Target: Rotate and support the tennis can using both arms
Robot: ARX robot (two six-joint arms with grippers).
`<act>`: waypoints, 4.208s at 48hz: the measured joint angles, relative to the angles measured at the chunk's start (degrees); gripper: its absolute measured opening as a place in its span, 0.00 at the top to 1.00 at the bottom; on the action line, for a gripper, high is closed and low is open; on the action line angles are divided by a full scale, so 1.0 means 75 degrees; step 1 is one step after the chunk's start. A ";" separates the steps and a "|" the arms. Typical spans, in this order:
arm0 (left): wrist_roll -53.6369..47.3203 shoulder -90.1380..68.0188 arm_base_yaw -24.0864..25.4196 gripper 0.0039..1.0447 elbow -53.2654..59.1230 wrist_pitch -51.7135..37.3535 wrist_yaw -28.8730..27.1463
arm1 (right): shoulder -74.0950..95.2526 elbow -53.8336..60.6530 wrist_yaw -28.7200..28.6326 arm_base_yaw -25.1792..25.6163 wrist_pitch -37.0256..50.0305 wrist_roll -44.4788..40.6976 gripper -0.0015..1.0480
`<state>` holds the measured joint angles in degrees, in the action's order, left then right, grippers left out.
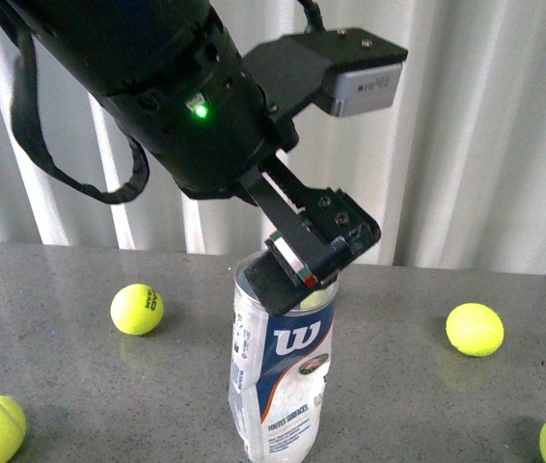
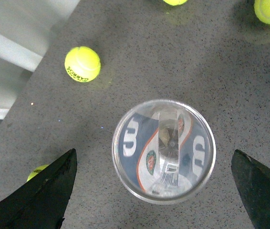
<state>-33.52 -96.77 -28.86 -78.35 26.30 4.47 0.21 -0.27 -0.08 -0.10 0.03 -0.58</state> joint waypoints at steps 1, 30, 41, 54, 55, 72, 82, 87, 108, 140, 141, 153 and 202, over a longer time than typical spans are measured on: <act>0.0017 0.0090 0.0009 0.06 0.0035 -0.0009 0.0000 | 0.0000 0.0000 0.0000 0.0000 0.0000 0.0000 0.07; 0.3503 0.2323 -0.0020 0.08 0.1961 -0.3127 -0.1230 | 0.0000 0.0000 0.0000 0.0000 0.0000 0.0003 0.07; 0.4336 0.3940 0.0717 0.50 0.5482 -0.7670 -0.3596 | 0.0000 0.0000 0.0012 0.0000 0.0000 0.0003 0.07; 0.4450 0.5391 0.1781 0.97 0.7705 -0.8174 -0.2538 | 0.0000 0.0000 0.0003 0.0000 0.0000 0.0003 0.07; 0.4465 0.5543 0.1865 0.97 0.7869 -0.8195 -0.2445 | 0.0000 0.0000 0.0003 0.0000 0.0000 0.0003 0.07; 0.4479 0.7125 0.2795 0.97 0.9262 -0.8075 -0.1585 | 0.0000 0.0000 0.0000 0.0000 0.0000 0.0003 0.07; 0.4482 0.8084 0.3456 0.97 0.9763 -0.7580 -0.0845 | 0.0000 0.0000 0.0000 0.0000 0.0000 0.0000 0.07; 0.4482 0.8480 0.3768 0.97 0.9900 -0.7338 -0.0624 | 0.0000 0.0000 0.0000 0.0000 0.0000 0.0003 0.07; 0.4485 0.9821 0.3829 0.97 1.0261 -0.6586 -0.0600 | 0.0000 0.0000 0.0000 0.0000 0.0000 0.0003 0.07; 0.4482 1.1911 0.3829 0.97 1.0261 -0.4537 -0.0603 | 0.0000 0.0000 0.0000 0.0000 0.0000 0.0003 0.07; 0.4482 1.2007 0.3829 0.97 1.0261 -0.4299 -0.0597 | 0.0000 0.0000 0.0000 0.0000 0.0000 0.0000 0.07; 0.4482 1.2872 0.3829 0.97 1.0261 -0.3515 -0.0600 | 0.0000 0.0000 0.0000 0.0000 0.0000 0.0000 0.07; 0.4485 1.2872 0.3829 0.06 1.0261 -0.3512 -0.0600 | 0.0000 0.0000 0.0000 0.0000 0.0000 0.0003 0.07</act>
<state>0.12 -0.23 -0.14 -1.39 -0.03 -0.03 0.21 -0.27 -0.08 -0.10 0.03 -0.56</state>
